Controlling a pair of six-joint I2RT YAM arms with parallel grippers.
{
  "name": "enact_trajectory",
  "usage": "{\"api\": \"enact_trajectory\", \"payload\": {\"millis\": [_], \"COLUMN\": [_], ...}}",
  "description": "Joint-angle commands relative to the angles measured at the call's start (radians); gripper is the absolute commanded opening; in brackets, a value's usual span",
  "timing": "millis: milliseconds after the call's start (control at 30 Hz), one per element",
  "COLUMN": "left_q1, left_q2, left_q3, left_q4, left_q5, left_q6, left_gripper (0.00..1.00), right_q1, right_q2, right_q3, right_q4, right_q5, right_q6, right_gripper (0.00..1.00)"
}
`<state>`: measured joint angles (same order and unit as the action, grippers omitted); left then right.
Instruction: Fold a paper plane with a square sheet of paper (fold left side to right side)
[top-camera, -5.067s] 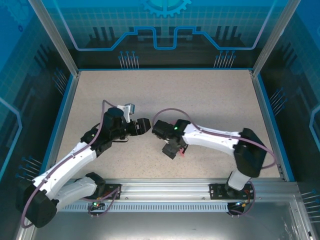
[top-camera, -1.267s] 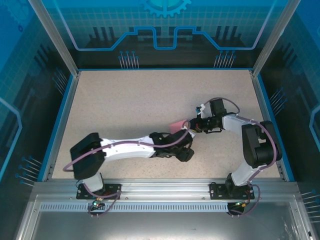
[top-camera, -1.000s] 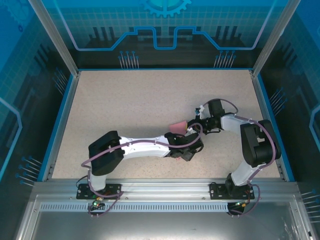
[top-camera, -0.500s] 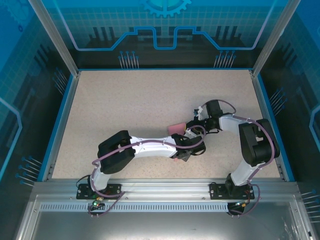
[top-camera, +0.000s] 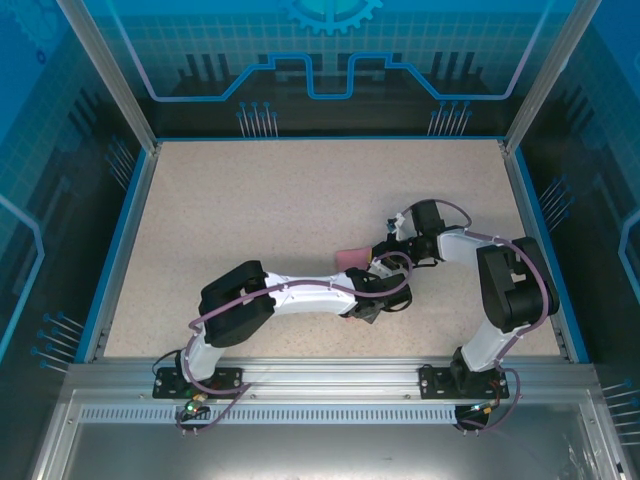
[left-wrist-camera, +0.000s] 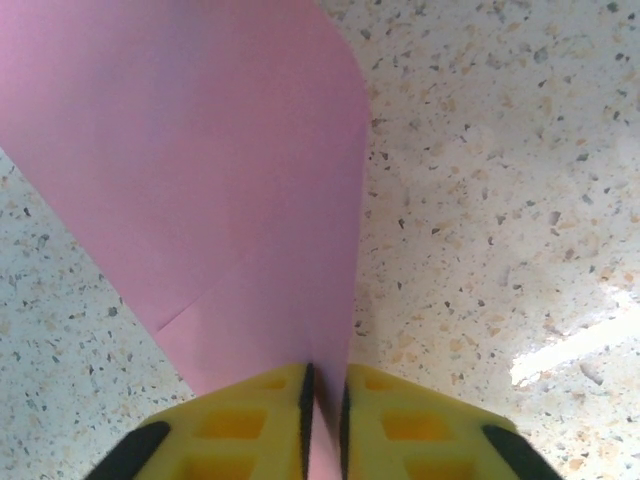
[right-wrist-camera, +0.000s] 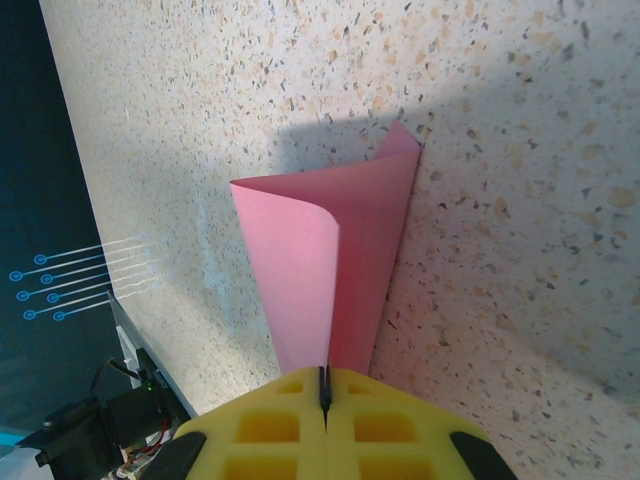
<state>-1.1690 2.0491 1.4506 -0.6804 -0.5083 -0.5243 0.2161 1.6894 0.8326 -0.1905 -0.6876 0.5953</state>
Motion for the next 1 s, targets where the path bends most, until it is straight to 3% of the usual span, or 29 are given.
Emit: {"api": "enact_trajectory", "payload": {"millis": [0, 67, 300, 500, 667, 967], "left_q1": [-0.008, -0.004, 0.032, 0.074, 0.136, 0.258], "left_q2": [0.013, 0.005, -0.073, -0.136, -0.192, -0.243], "left_q3": [0.026, 0.019, -0.057, -0.129, -0.232, -0.475], "left_q4": [-0.023, -0.009, 0.100, 0.228, 0.416, 0.853], "left_q5": [-0.004, 0.013, 0.122, 0.256, 0.439, 0.706], "left_q6": [-0.002, -0.002, -0.011, -0.026, -0.074, -0.234], "left_gripper": [0.13, 0.10, 0.07, 0.06, 0.05, 0.04], "right_q1": [0.014, 0.006, -0.073, -0.161, -0.189, -0.181], "right_q2": [0.009, -0.010, -0.196, -0.390, -0.467, -0.439], "right_q3": [0.028, 0.033, -0.013, -0.102, -0.167, -0.264], "right_q4": [-0.007, -0.010, -0.005, -0.029, -0.045, 0.015], "right_q5": [-0.015, -0.007, 0.084, 0.187, 0.192, 0.129], "right_q6": [-0.009, -0.018, -0.037, -0.063, -0.114, -0.156], "right_gripper": [0.07, 0.13, 0.58, 0.82, 0.89, 0.88]}}
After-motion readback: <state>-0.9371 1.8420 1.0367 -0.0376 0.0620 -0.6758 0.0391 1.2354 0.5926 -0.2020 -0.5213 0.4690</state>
